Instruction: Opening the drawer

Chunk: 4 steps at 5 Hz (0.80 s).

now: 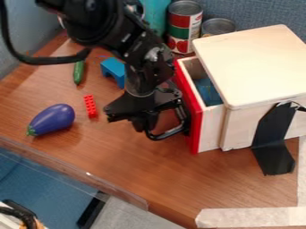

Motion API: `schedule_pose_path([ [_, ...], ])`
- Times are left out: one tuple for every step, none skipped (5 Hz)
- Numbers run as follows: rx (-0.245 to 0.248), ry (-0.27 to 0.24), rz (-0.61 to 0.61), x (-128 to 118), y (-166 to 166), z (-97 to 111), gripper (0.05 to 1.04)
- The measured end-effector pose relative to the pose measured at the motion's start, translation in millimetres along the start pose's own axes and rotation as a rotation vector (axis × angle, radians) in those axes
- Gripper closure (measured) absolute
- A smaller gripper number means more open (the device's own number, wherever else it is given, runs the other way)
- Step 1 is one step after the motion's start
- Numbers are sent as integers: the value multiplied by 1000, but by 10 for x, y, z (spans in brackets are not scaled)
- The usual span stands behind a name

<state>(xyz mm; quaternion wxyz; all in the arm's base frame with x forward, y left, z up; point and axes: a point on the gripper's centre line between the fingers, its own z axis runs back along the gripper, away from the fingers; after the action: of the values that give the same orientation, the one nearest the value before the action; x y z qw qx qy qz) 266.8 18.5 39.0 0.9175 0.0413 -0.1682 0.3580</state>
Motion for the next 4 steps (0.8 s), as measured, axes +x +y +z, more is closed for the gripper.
schedule_pose_path([
  [20,28,-28,27,118,35,962],
  [21,48,-38,46,184,60,962],
  [34,96,-68,18,257,58,962],
  [46,114,-81,7,297,53,962],
])
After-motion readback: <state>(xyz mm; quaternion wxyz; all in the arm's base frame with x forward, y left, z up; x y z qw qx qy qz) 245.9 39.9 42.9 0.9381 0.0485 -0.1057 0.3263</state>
